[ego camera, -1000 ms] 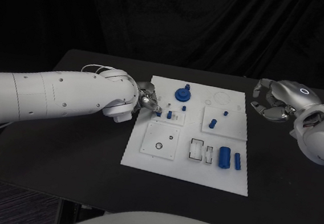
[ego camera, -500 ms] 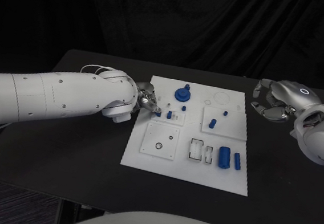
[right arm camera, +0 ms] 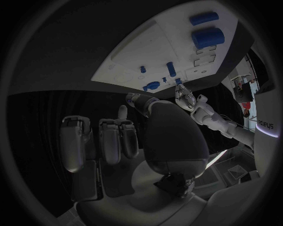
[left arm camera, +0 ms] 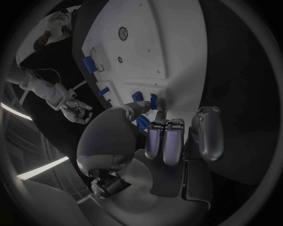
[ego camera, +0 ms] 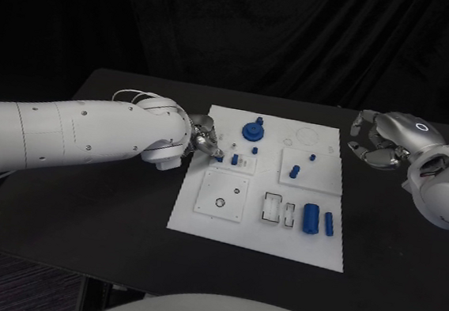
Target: Assemble the parts on the task board
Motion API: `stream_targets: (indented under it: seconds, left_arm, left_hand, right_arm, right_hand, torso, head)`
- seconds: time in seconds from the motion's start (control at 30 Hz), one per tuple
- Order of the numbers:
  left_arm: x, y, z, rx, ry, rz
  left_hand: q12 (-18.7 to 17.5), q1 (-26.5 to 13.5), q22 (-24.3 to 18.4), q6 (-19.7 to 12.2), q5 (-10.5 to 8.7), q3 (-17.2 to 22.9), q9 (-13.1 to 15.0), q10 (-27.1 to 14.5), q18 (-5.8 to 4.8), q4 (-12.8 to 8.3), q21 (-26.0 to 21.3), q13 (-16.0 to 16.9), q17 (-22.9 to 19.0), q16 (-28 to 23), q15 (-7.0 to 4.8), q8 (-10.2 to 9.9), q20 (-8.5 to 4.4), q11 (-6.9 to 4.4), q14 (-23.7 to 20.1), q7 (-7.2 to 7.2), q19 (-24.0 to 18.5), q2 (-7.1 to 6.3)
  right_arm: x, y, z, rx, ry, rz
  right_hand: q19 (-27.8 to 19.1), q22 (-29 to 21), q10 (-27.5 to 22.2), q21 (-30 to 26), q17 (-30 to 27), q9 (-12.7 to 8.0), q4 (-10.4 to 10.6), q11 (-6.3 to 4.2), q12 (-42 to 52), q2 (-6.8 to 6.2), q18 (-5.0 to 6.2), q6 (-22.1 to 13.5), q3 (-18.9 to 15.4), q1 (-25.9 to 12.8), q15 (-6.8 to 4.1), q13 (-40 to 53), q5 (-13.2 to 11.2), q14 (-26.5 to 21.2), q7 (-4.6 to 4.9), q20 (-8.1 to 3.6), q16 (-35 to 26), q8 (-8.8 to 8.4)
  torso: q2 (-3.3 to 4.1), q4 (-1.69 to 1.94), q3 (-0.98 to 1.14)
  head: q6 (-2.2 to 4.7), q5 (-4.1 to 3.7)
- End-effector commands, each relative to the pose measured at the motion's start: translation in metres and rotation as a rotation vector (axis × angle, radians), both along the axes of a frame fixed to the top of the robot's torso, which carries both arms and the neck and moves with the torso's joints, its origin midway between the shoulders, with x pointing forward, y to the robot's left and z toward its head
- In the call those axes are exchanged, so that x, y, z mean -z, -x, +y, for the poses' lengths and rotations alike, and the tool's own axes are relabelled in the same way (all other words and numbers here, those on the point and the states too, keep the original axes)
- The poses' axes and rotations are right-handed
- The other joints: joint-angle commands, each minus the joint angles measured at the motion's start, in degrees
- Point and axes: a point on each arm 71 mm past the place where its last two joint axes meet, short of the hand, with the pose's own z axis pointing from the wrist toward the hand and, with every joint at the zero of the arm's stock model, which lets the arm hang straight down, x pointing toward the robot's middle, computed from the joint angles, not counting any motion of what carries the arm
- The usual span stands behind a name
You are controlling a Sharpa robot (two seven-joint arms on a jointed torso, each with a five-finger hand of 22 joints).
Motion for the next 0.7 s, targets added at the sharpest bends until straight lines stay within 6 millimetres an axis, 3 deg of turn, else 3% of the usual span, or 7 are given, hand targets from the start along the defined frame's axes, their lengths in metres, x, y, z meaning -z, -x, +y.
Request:
stream_targets:
  seconds: [0.03,0.2,0.33,0.5,0.7]
  left_arm:
    - [0.0045,0.0029,-0.0023,0.024,-0.012,0.026]
    - [0.0051,0.0028,-0.0033,0.033,-0.011,0.029]
    - [0.0057,0.0025,-0.0032,0.036,-0.011,0.032]
    - [0.0070,0.0009,-0.0011,0.033,-0.018,0.038]
    - [0.0083,-0.0005,0.0009,0.029,-0.026,0.045]
  left_hand:
    - [0.2,0.2,10.4,0.0,0.11,0.5,0.0,5.9,0.48,-0.8,-0.2,15.1,15.1,0.2,-0.40,-0.2,-0.01,-0.46,6.0,-0.30,-0.4,0.53]
    - [0.2,-0.6,10.4,0.4,-0.05,-1.2,-0.2,5.9,0.47,0.0,-0.3,15.1,15.1,0.2,-0.37,-0.3,0.01,-0.37,6.0,-0.18,-0.4,1.00]
    - [0.2,-2.4,10.3,0.8,-0.11,-4.6,-0.7,5.9,0.48,2.1,-0.5,15.1,15.1,0.2,-0.27,-0.7,0.08,-0.28,6.0,-0.07,-0.4,1.70]
    - [0.2,-6.8,10.3,1.1,-0.11,-11.0,-1.7,5.9,0.49,7.7,-0.7,15.1,15.1,0.2,0.05,-1.7,0.32,0.10,6.0,0.35,-0.4,2.50]
    - [0.2,-9.3,10.3,1.2,-0.01,-15.3,-2.3,5.9,0.55,11.6,-1.1,15.1,15.1,0.2,0.24,-2.4,0.50,0.32,6.0,0.58,-0.5,3.41]
  right_arm:
    - [0.0012,-0.0002,-0.0006,0.016,0.007,0.003]
    - [0.0012,-0.0005,0.0003,0.015,0.007,0.003]
    - [0.0013,-0.0006,0.0004,0.015,0.007,0.004]
    - [0.0015,-0.0006,0.0002,0.016,0.009,0.006]
    - [0.0017,-0.0006,0.0001,0.017,0.010,0.008]
  right_hand:
    - [3.3,13.5,6.1,-0.2,15.1,-0.1,-0.4,-0.43,0.2,-0.01,0.77,0.3,-0.1,0.7,-0.54,15.1,0.1,6.0,-0.08,-0.36,0.2,-0.28]
    - [3.3,13.5,6.1,-0.2,15.1,-0.1,-0.4,-0.43,0.2,-0.01,0.77,0.3,-0.1,0.7,-0.54,15.1,0.1,6.0,-0.08,-0.36,0.2,-0.28]
    - [3.3,13.5,6.1,-0.3,15.1,-0.1,-0.5,-0.42,0.2,-0.01,0.78,0.4,-0.1,0.8,-0.54,15.1,0.1,6.0,-0.07,-0.36,0.2,-0.31]
    - [3.3,13.5,6.1,-0.3,15.1,-0.1,-0.7,-0.41,0.2,-0.04,0.78,0.4,-0.1,1.0,-0.54,15.1,0.1,6.0,-0.05,-0.36,0.2,-0.36]
    - [3.3,13.5,6.1,-0.3,15.1,-0.1,-0.7,-0.41,0.2,-0.04,0.78,0.4,-0.1,1.0,-0.54,15.1,0.1,6.0,-0.05,-0.36,0.2,-0.36]
  torso:
    - [-0.04,-0.03,-0.02]
    - [-0.02,-0.09,-0.01]
    - [0.03,-0.06,0.02]
    - [0.04,-0.03,0.04]
    - [0.08,-0.01,0.04]
  head:
    - [0.00,0.07]
    - [0.00,0.13]
    - [0.00,0.05]
    - [0.00,0.05]
    - [0.00,0.06]
